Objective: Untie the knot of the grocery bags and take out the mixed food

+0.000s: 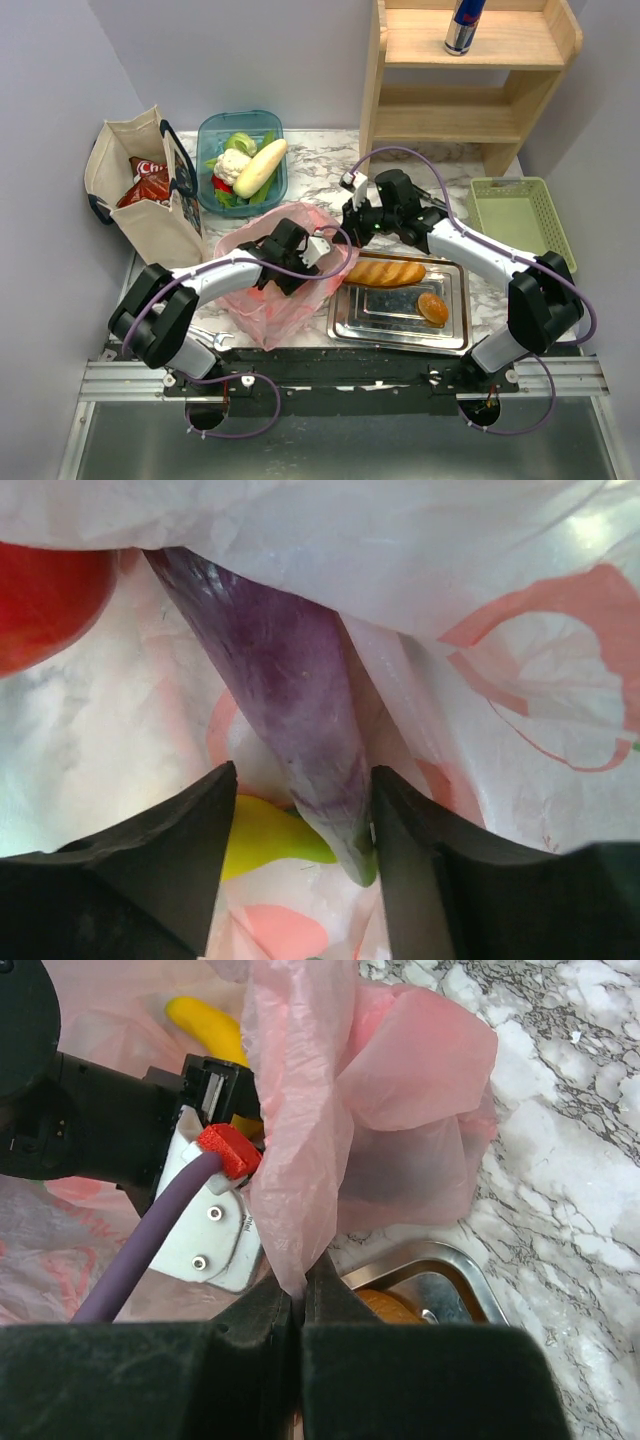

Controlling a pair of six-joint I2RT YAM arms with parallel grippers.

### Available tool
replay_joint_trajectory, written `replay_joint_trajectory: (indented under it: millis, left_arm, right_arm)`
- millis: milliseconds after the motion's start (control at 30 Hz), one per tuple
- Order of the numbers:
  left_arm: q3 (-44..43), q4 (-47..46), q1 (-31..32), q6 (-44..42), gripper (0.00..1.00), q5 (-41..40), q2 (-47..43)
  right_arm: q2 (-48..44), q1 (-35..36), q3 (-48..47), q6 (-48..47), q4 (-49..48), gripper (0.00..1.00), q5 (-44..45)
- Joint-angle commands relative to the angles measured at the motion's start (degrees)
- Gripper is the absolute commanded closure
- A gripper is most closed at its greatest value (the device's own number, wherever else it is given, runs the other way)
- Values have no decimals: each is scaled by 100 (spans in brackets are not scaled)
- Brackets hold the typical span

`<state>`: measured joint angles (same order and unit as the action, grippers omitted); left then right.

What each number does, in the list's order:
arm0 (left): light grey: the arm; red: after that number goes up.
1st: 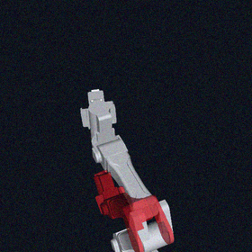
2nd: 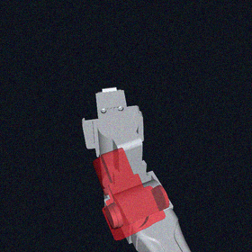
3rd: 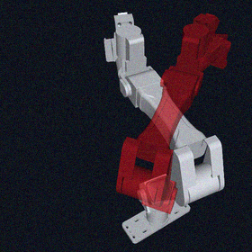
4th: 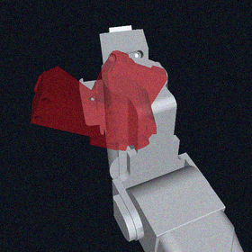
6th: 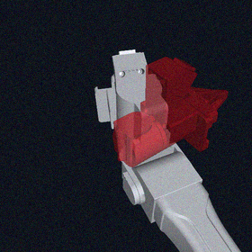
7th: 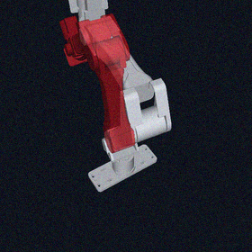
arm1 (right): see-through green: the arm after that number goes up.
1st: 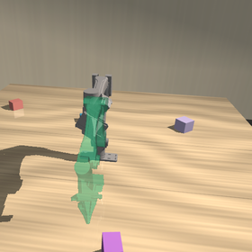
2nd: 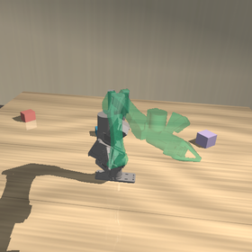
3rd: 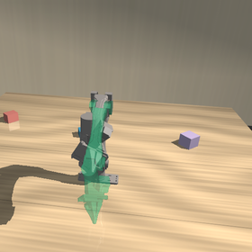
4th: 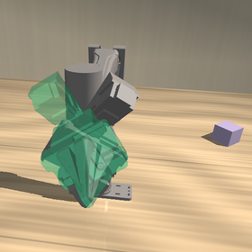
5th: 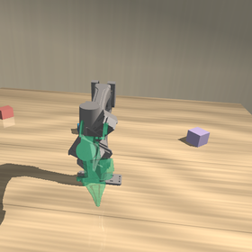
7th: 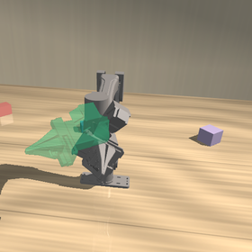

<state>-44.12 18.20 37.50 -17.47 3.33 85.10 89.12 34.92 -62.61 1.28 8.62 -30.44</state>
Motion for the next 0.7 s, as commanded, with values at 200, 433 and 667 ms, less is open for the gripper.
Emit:
replay_joint_trajectory:
  millis: [200,433,667]
  left_arm:
    - [-317,975,-56,-54,88,162,-1393]
    - [-971,3128,-52,-692,100,316,-2000]
    - [-928,4692,-42,-1568,100,95,-2697]
  right_arm:
    - [-26,-71,24,25,-36,99,51]
    - [-70,-73,-18,366,-224,99,-20]
    - [-54,-90,-94,529,-330,99,21]
